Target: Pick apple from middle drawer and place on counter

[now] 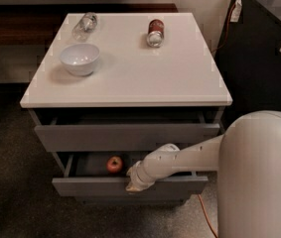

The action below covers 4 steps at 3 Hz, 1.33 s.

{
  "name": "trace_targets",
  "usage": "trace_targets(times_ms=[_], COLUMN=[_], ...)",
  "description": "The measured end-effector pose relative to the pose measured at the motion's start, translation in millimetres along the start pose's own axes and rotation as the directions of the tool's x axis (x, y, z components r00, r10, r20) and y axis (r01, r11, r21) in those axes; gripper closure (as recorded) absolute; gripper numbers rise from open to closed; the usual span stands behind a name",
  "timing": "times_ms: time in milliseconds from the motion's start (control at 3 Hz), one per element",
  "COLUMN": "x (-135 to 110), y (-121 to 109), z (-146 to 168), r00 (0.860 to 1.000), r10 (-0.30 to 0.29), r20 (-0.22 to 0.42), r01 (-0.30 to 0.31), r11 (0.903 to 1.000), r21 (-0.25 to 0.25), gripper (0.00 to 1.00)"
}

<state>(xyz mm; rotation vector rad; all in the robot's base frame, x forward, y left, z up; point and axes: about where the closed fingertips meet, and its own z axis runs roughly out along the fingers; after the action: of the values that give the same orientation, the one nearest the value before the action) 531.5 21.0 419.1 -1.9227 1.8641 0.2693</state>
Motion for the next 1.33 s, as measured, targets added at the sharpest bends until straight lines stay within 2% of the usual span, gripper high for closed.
trace_targets(times_ms=[333, 667, 1000, 1333], x=[-1, 0, -14, -29], y=[2, 2, 32, 62], z=[0, 0, 2, 1], r00=[1.000, 1.000, 0.999, 0.995], r10=[0.000, 0.000, 0.000, 0.001], r20=[0.003, 0.003, 0.049, 0.104], r01=[0.000, 0.000, 0.003, 0.014], r11=[1.0000, 1.0000, 0.9976, 0.9896], r21=[-0.004, -0.004, -0.069, -0.143], gripper=[0.47, 0.23, 0.01, 0.00])
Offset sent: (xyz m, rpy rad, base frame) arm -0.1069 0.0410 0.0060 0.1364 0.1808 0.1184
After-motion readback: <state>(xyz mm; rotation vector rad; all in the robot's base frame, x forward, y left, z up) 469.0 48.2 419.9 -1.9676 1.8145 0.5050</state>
